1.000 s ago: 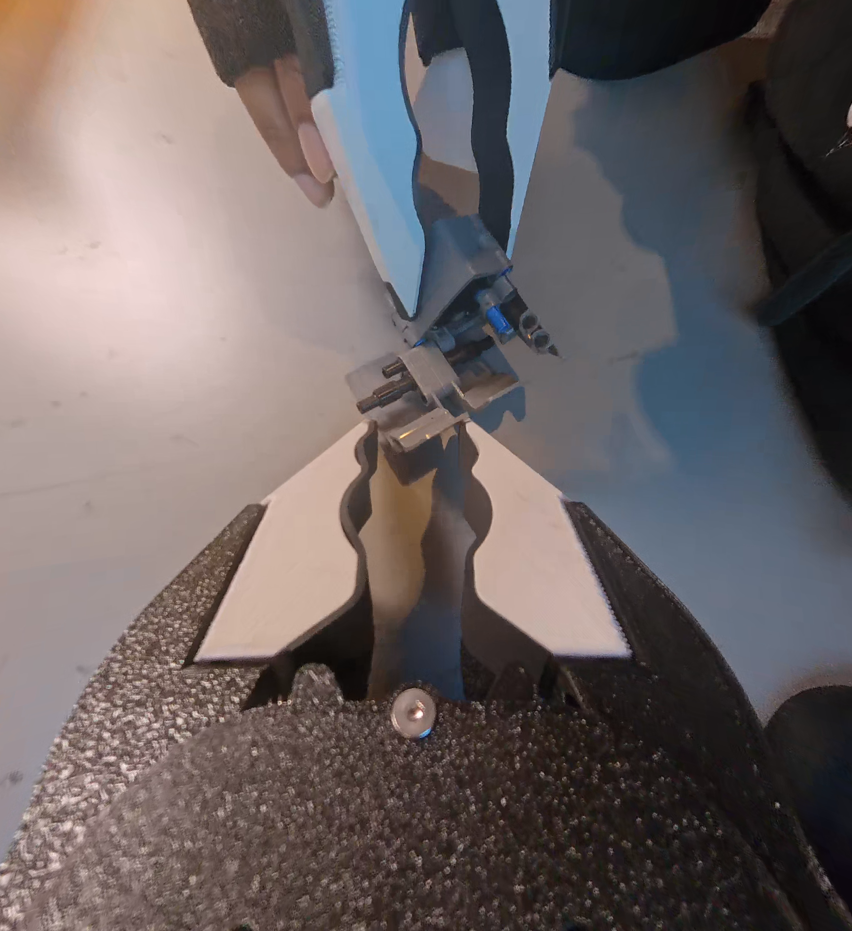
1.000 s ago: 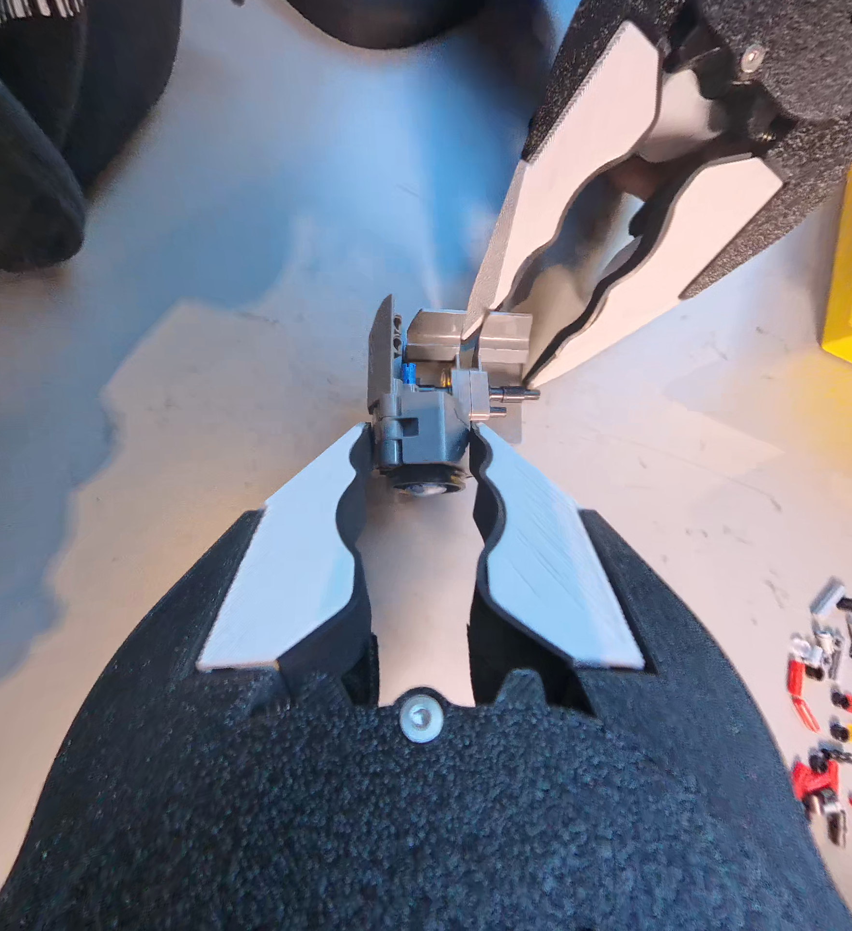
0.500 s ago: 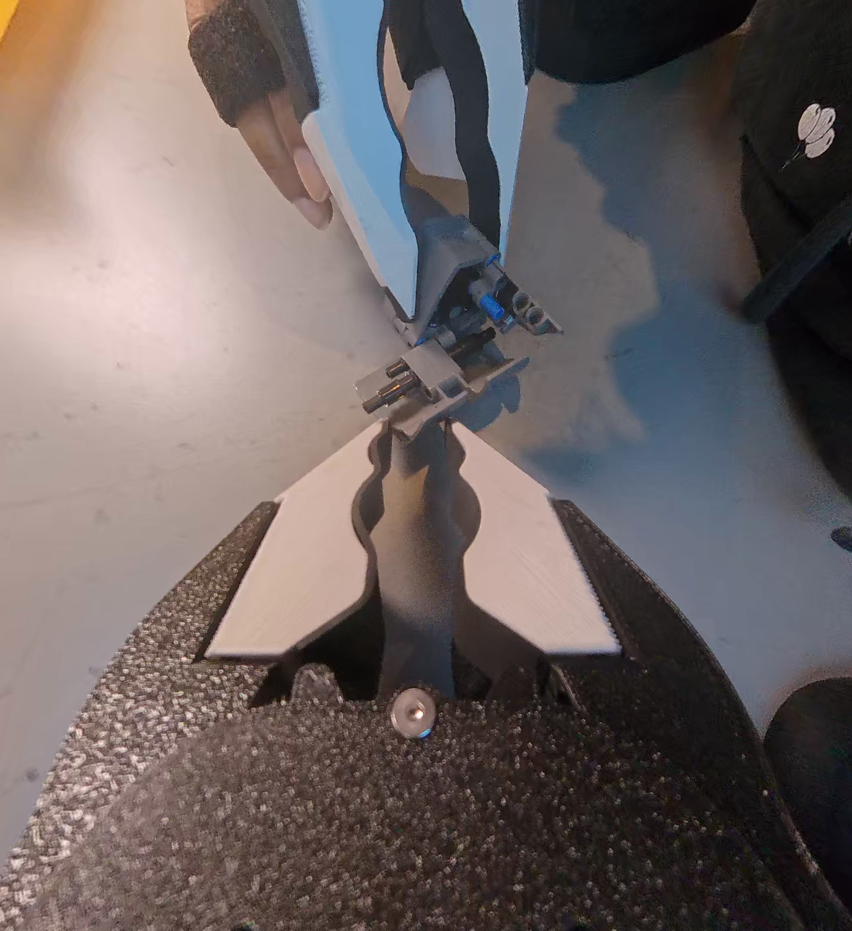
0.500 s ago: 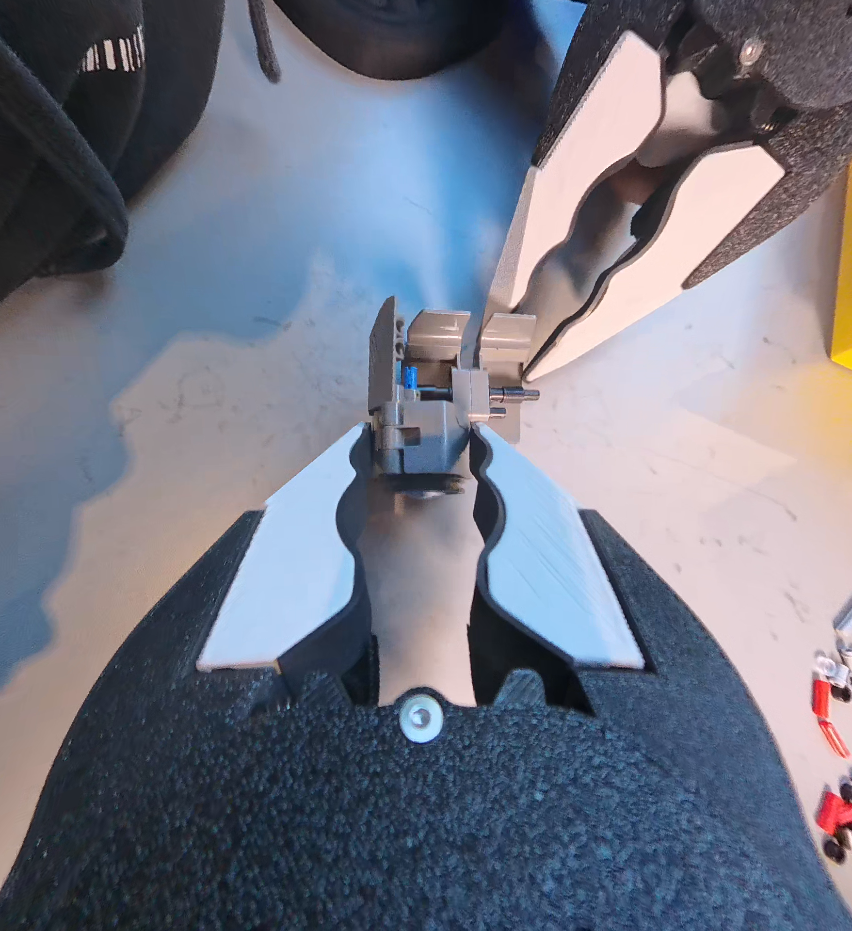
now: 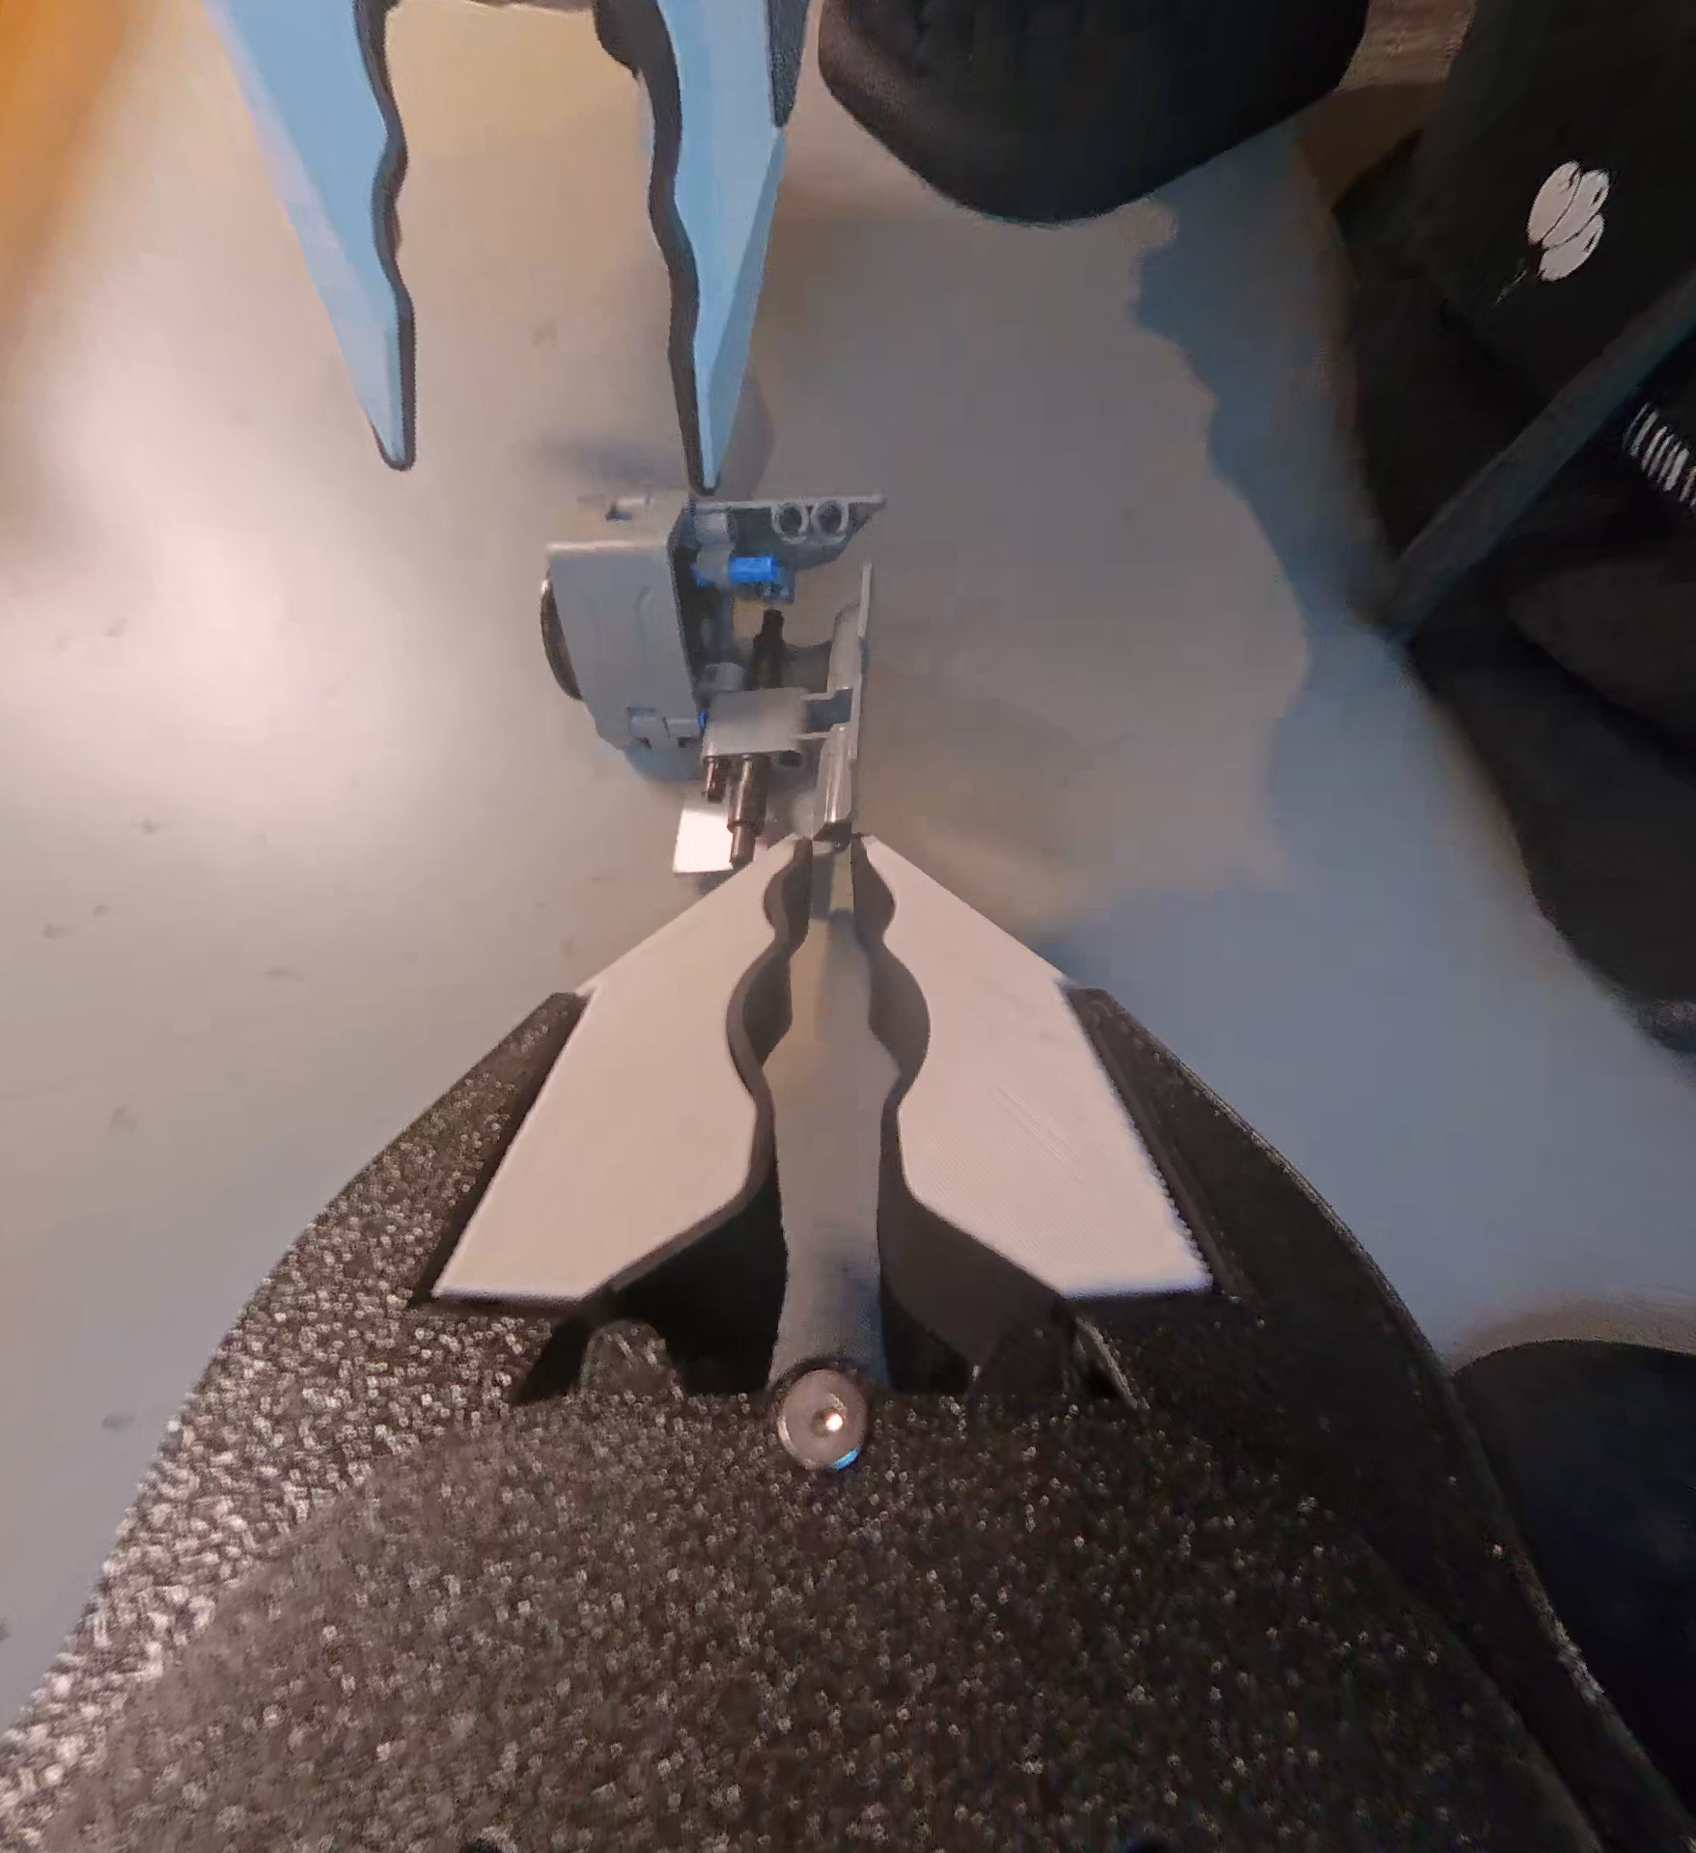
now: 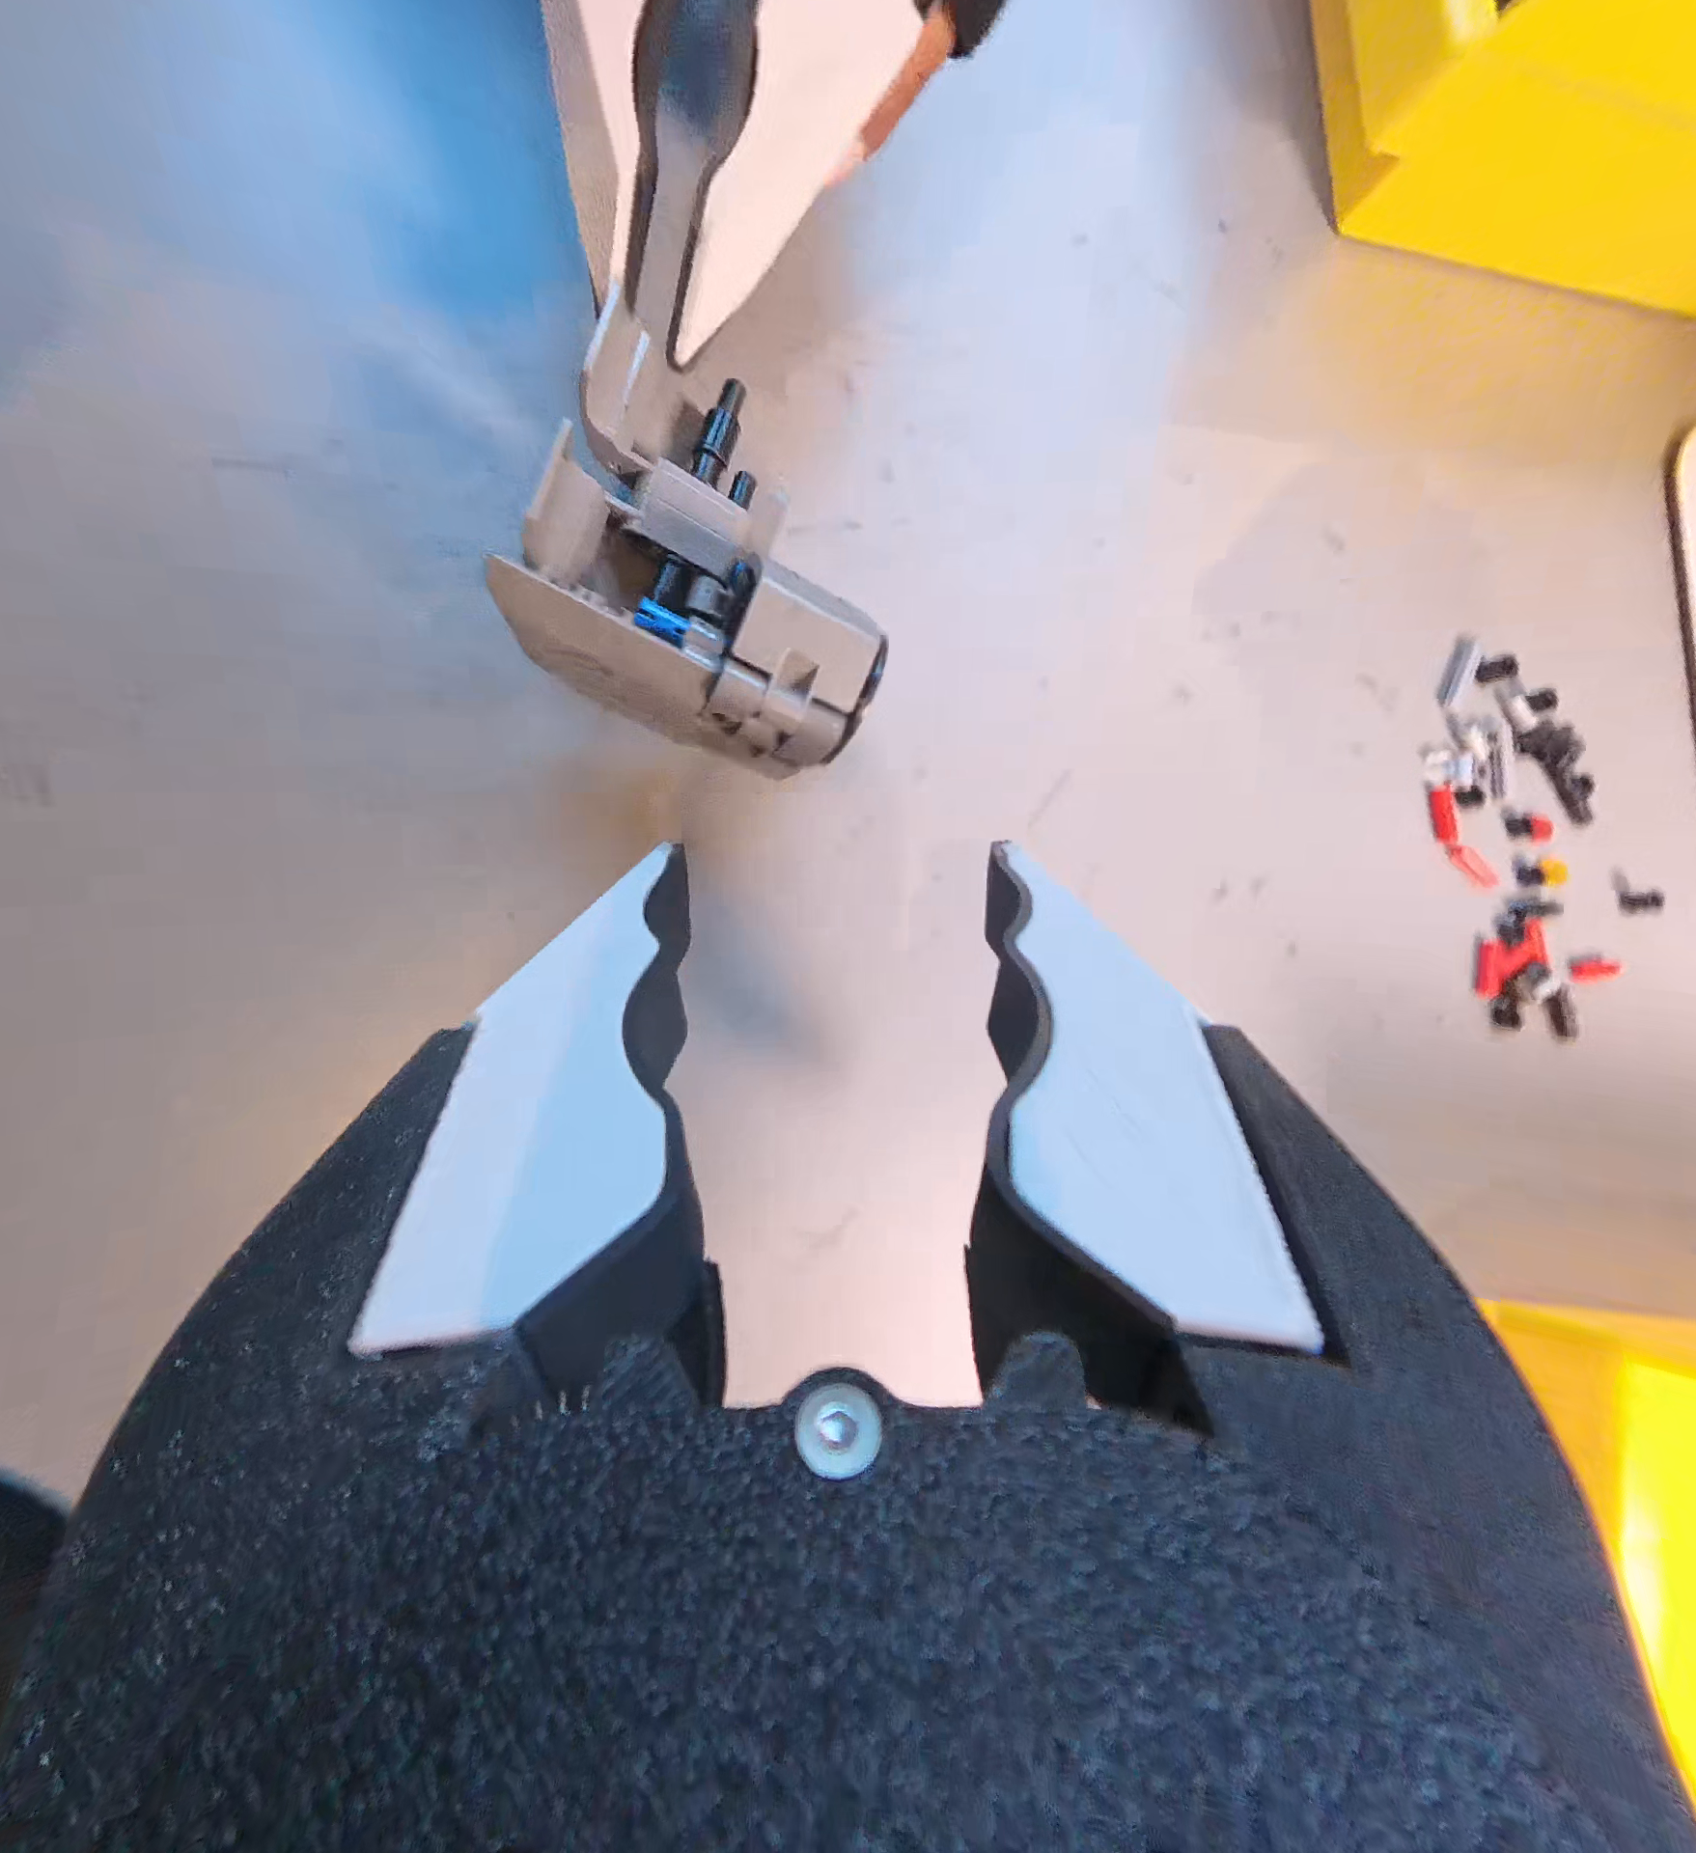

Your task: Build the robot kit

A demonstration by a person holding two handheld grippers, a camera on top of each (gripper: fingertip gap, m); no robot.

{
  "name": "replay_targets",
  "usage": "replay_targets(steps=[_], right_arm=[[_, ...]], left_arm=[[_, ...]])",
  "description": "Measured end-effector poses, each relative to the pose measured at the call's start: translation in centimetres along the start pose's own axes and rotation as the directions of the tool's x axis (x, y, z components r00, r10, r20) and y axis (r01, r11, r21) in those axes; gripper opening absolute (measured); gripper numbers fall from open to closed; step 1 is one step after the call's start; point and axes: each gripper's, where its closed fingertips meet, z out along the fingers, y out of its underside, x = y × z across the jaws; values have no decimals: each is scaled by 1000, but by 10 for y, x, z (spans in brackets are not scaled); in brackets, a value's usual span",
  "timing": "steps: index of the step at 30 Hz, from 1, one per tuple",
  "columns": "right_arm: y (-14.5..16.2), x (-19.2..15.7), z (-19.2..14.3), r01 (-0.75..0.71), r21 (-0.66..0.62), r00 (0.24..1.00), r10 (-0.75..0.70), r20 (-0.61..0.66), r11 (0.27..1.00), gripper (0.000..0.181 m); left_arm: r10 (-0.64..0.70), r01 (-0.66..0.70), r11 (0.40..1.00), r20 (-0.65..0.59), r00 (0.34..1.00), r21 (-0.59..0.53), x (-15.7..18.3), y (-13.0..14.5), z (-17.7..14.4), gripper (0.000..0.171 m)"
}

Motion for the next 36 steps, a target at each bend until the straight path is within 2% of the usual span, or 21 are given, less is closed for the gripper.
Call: replay_targets(steps=[4,7,9,11,17,24,27,31,34,36], right_arm=[[-12,-18,-11,-184,57,982,186,-29,981,73],[-28,-35,-5,-308,95,949,312,-36,947,81],[-36,-41,4,-337,103,936,344,-72,936,83],[-40,-38,9,-338,119,928,351,-120,934,76],[-29,-31,8,-299,96,945,309,-111,949,61],[-16,-22,2,-255,61,962,260,-82,965,55],[-12,-19,-2,-271,63,957,276,-87,961,51],[-16,-20,-6,-328,141,939,338,-57,934,40],[-14,-16,-2,-327,162,938,341,-67,931,27],[-14,-15,3,-333,169,938,345,-47,928,16]], left_arm=[[-44,44,997,0,999,64,-1,-9,-9,16],[-52,52,998,31,998,18,-3,-1,-5,31],[-68,69,997,32,997,-21,-4,5,2,39],[-80,82,995,33,996,-50,-3,9,9,38],[-32,36,994,43,999,-104,6,8,18,22],[-14,21,993,55,998,-114,12,9,20,21],[-33,43,995,118,992,-87,-2,8,14,23],[-77,78,997,226,971,6,-28,-1,7,41],[-89,70,994,237,967,87,-39,-17,7,47],[-95,73,991,203,975,109,-42,-24,12,50]])
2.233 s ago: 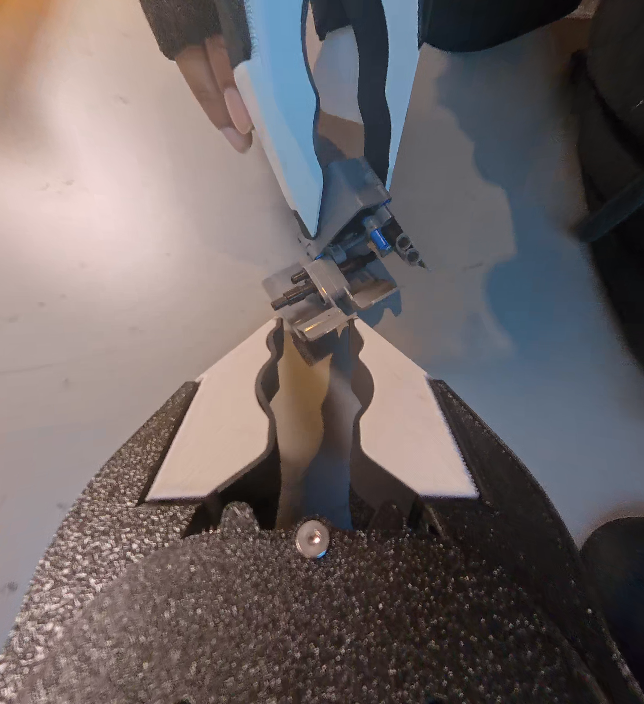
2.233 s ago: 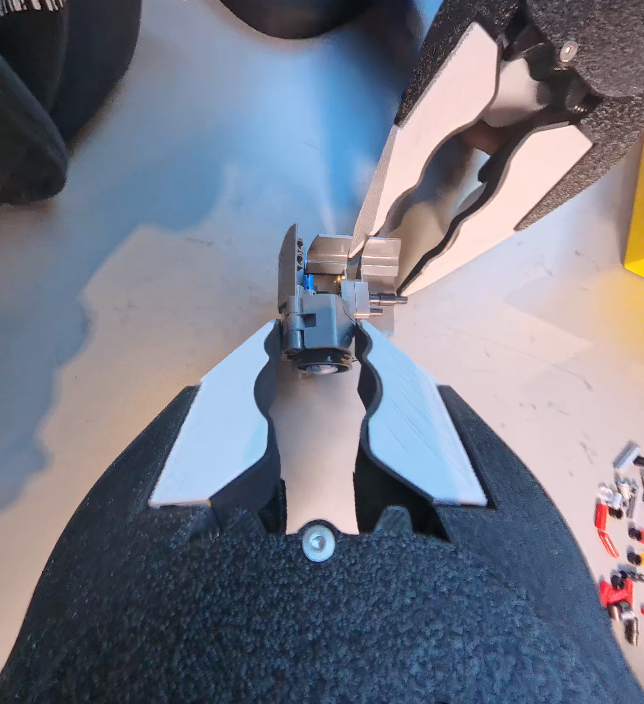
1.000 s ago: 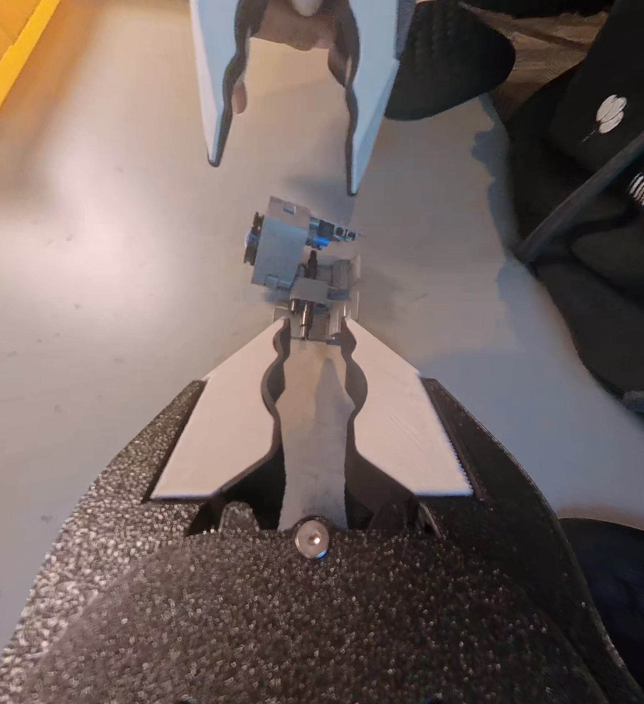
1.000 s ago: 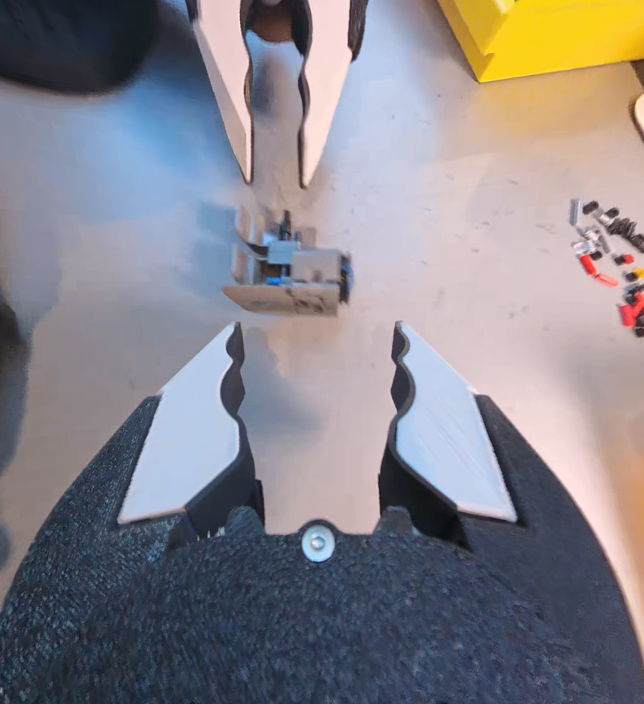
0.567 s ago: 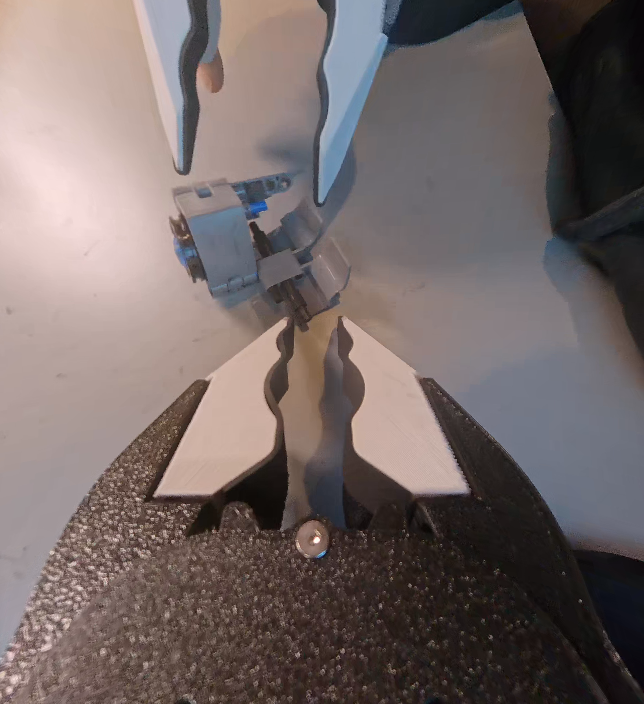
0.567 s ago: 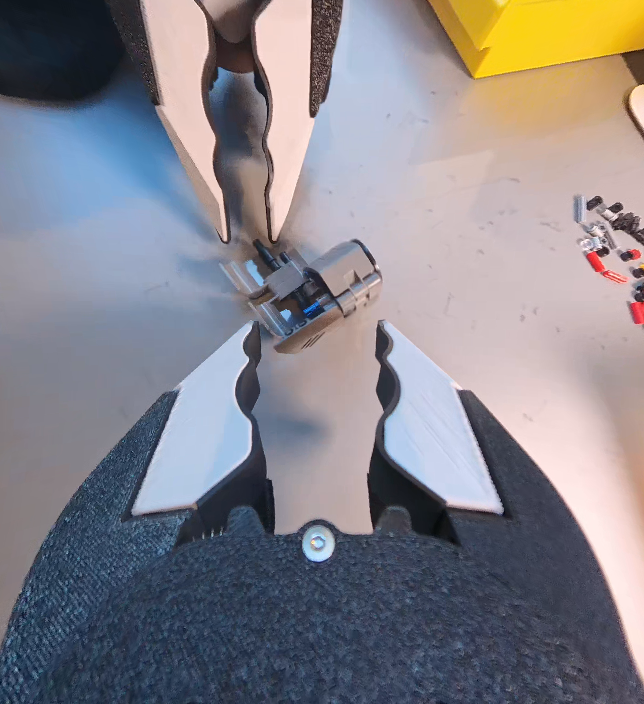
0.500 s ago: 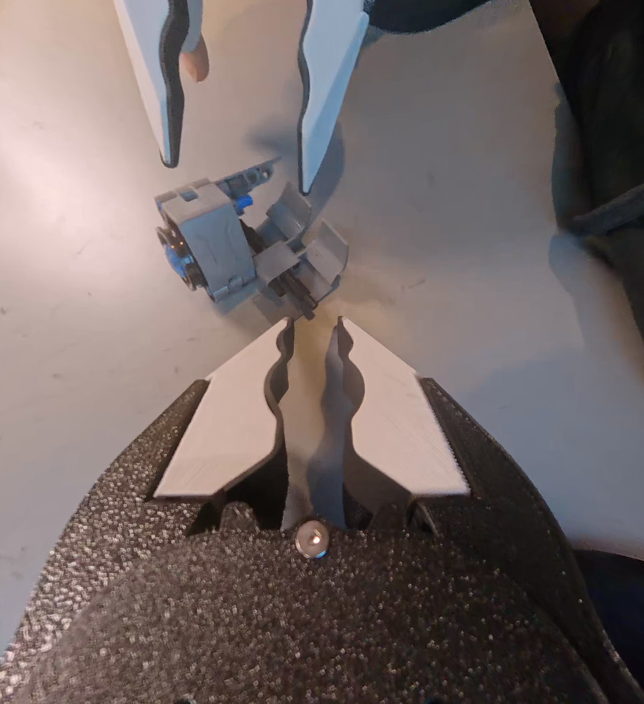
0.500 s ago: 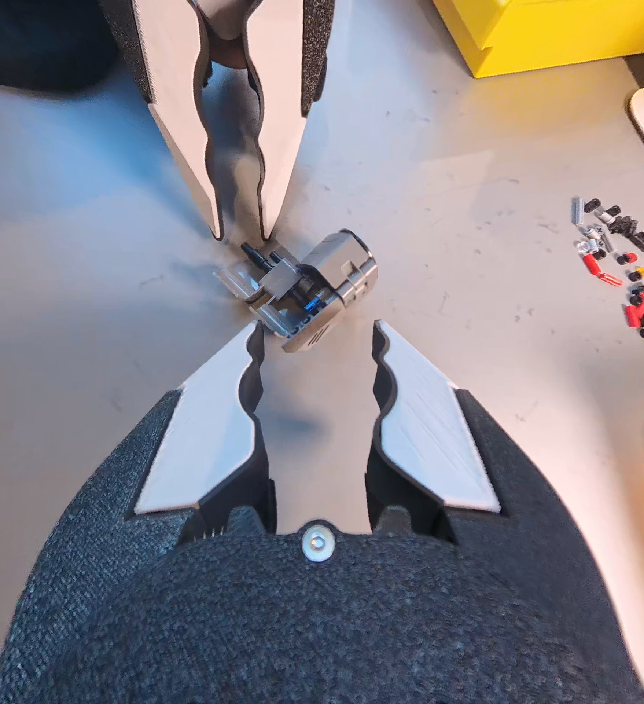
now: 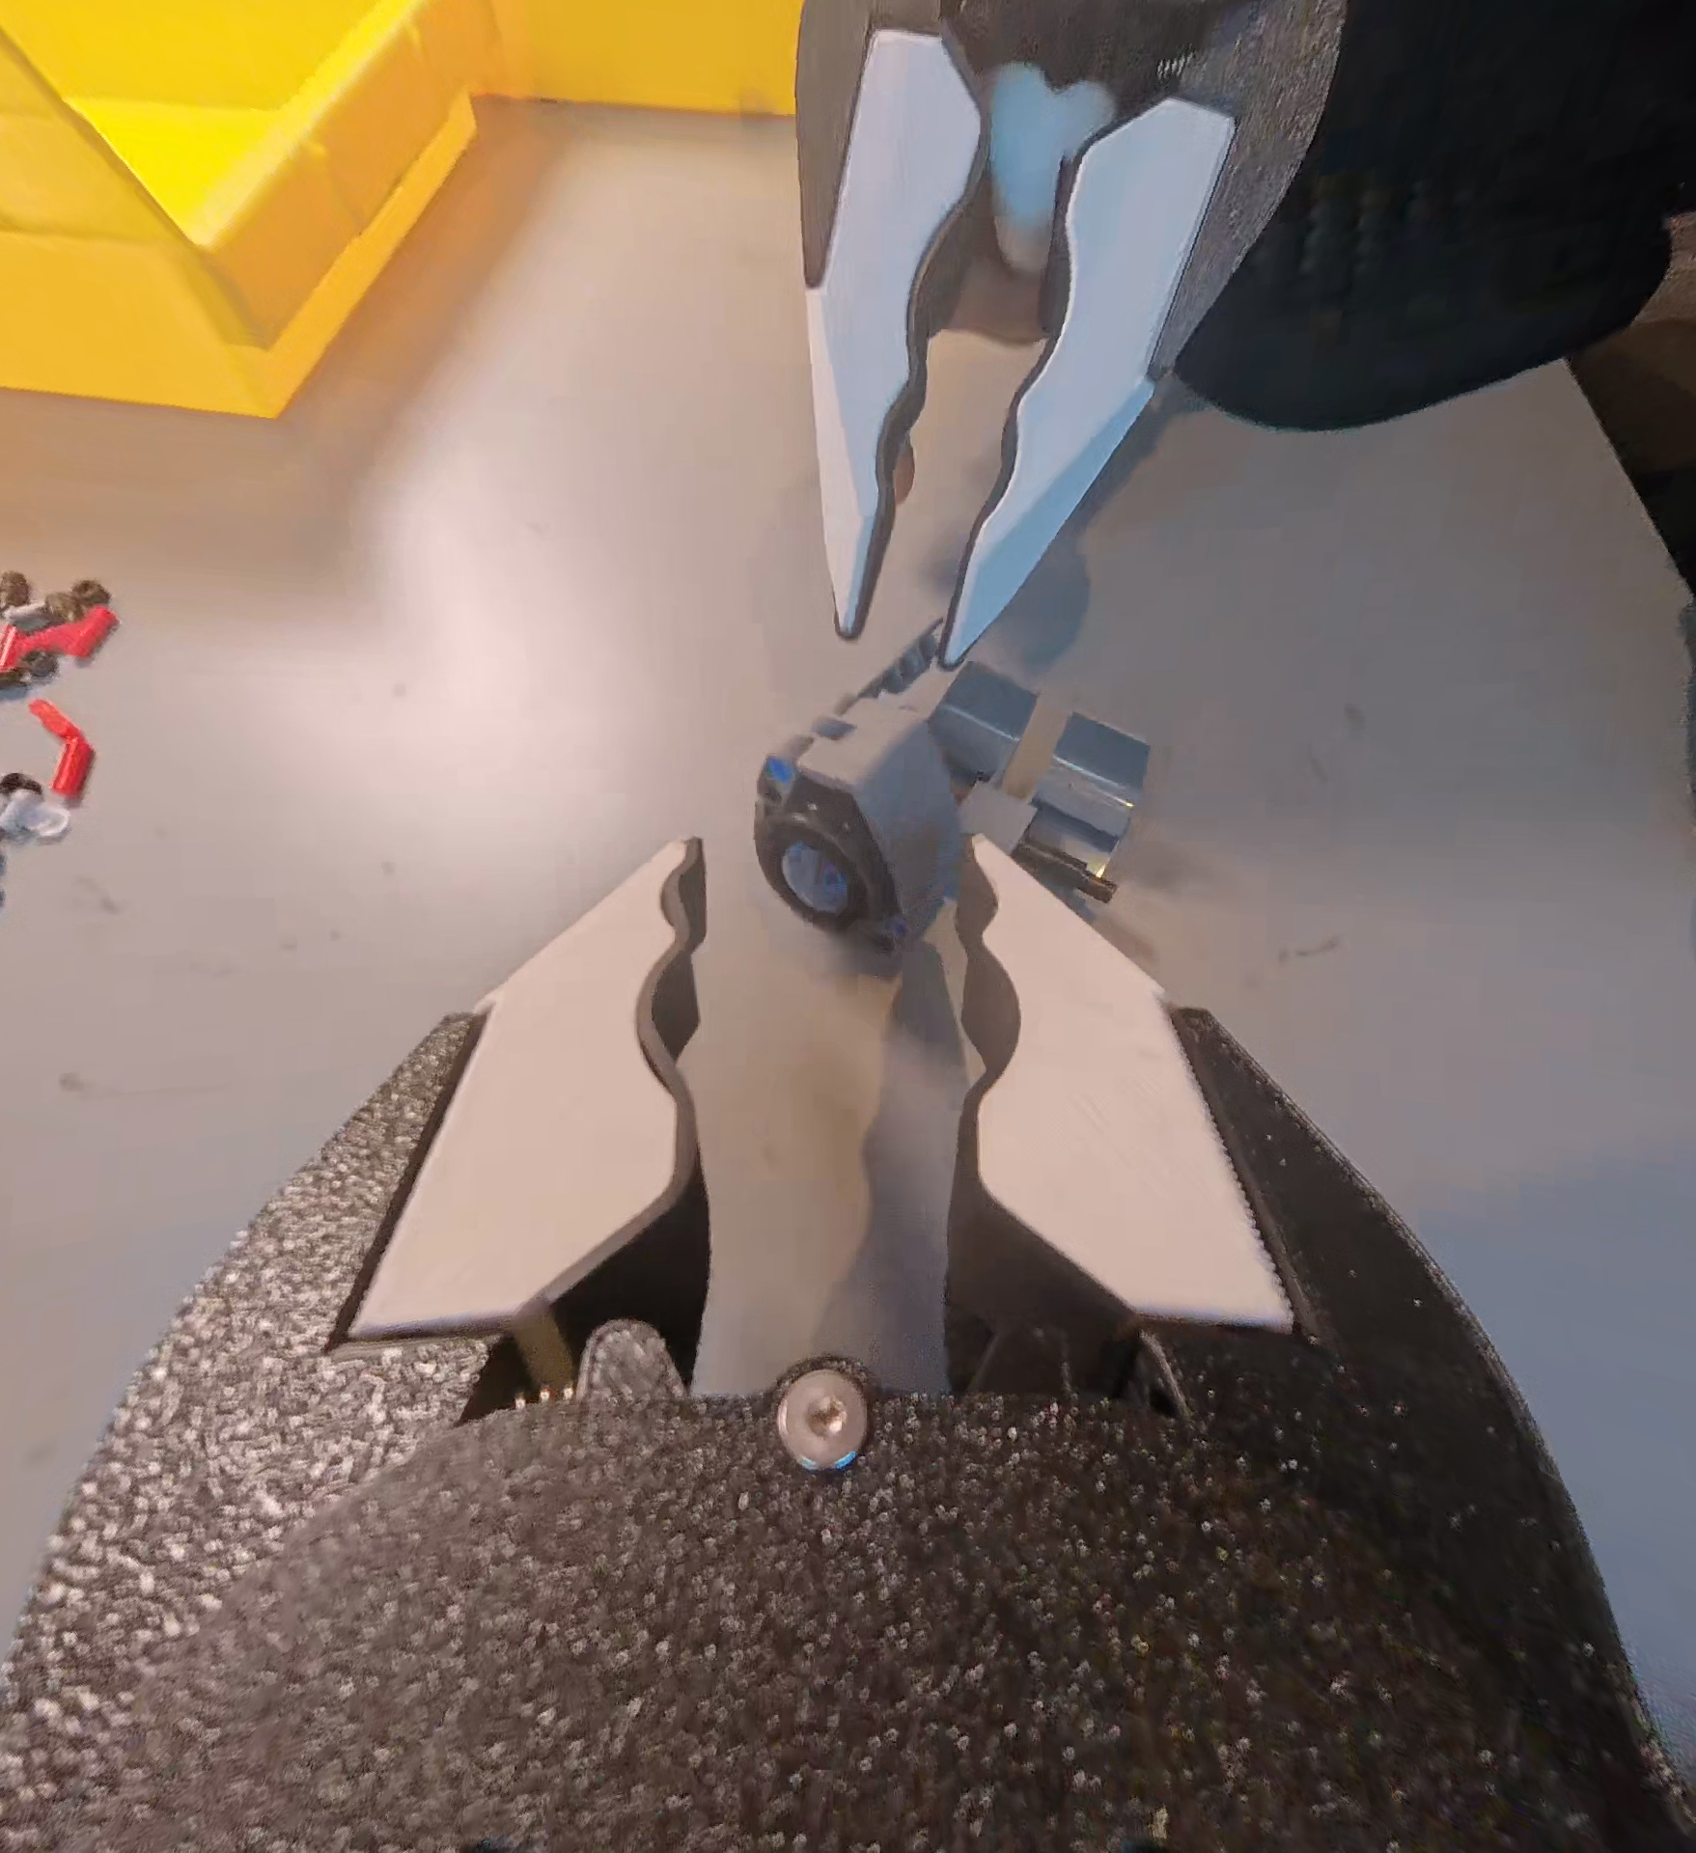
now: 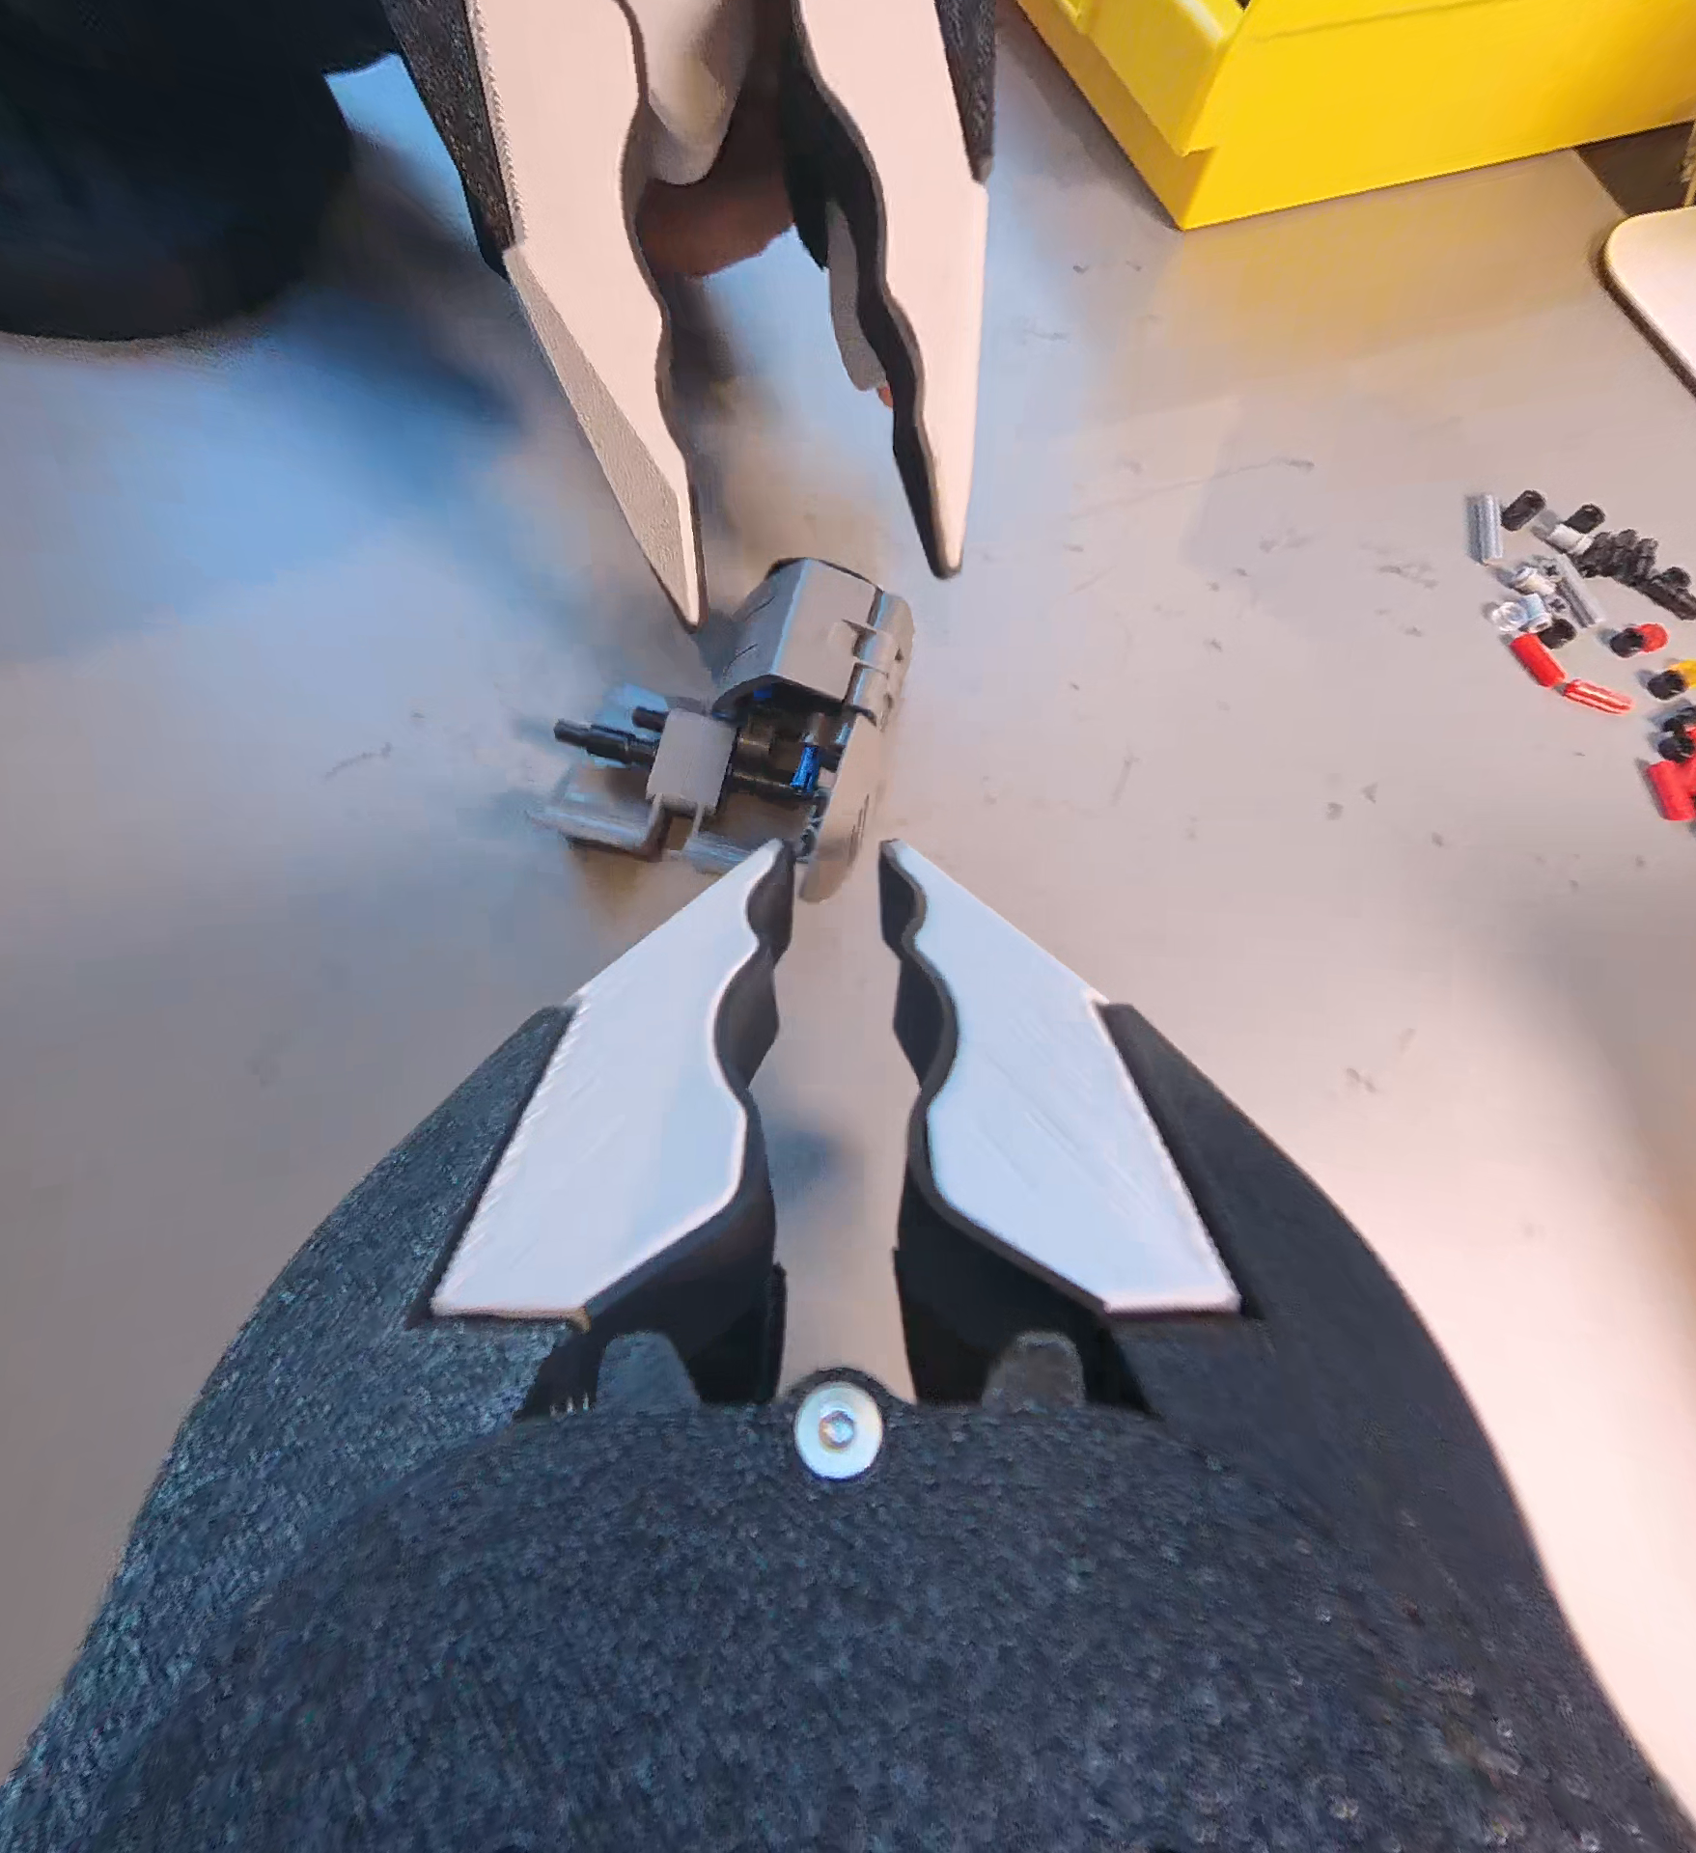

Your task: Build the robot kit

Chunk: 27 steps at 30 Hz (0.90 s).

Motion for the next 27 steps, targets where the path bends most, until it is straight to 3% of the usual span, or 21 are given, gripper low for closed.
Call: replay_targets(steps=[1,6,10,18,23,27], right_arm=[[-1,1,2,-5,7,1000,5,14,1000,8],[-5,6,9,-159,-16,977,159,144,987,8],[-13,7,12,-238,-12,947,234,221,971,8],[-15,13,15,-264,29,944,252,211,964,8],[-28,16,-11,-236,123,962,214,169,964,32],[-25,-5,-10,-284,90,954,271,128,955,56]], left_arm=[[-9,9,1000,-26,1000,-7,1,0,4,50],[-79,69,994,-118,990,-83,6,9,14,44],[-250,234,967,-182,951,-105,8,12,10,43],[-447,429,895,-230,864,-125,6,11,5,43],[-520,516,853,-223,824,-80,0,8,2,42],[-547,550,835,-141,825,-25,-13,8,-2,42]])
